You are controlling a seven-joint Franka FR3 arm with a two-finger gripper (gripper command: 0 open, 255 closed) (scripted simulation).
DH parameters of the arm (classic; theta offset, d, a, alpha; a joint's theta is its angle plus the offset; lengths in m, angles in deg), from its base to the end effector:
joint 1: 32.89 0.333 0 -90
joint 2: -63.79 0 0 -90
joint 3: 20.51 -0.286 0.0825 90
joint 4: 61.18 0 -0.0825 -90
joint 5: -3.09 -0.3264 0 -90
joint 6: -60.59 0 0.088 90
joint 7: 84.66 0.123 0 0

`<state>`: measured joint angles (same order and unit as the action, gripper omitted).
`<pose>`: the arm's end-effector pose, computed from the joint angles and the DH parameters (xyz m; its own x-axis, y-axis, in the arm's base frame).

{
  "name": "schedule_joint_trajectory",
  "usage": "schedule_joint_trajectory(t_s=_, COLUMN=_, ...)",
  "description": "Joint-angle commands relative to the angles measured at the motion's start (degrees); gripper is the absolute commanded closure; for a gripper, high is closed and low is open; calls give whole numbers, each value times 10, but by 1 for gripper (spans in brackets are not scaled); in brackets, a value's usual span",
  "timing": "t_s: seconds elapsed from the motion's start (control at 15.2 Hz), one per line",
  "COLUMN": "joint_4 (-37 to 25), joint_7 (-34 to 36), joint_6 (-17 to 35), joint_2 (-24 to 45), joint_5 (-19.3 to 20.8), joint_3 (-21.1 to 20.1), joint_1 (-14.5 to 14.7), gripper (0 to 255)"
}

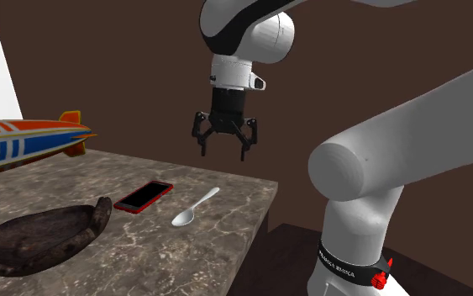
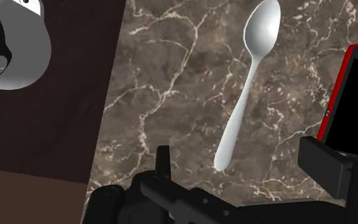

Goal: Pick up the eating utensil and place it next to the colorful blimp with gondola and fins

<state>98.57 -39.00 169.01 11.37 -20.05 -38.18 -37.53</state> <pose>0.2467 0.0860 0.4225 0.6871 -0.7198 -0.0987 -0.7265 -0.6799 -0.0995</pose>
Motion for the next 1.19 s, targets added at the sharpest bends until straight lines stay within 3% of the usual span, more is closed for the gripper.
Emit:
schedule_joint_trajectory(t_s=0.0, joint_4=28, joint_7=49, joint_6=55, joint_2=13, joint_5=-43, joint_3=-30, joint_1=1, gripper=0)
schedule_joint_trajectory(t_s=0.26, joint_4=56, joint_7=137, joint_6=173, joint_2=74, joint_5=-129, joint_3=-98, joint_1=5, gripper=0)
schedule_joint_trajectory(t_s=0.79, joint_4=76, joint_7=124, joint_6=261, joint_2=141, joint_5=-167, joint_3=-131, joint_1=15, gripper=0)
schedule_joint_trajectory(t_s=1.12, joint_4=76, joint_7=124, joint_6=261, joint_2=141, joint_5=-167, joint_3=-131, joint_1=15, gripper=0)
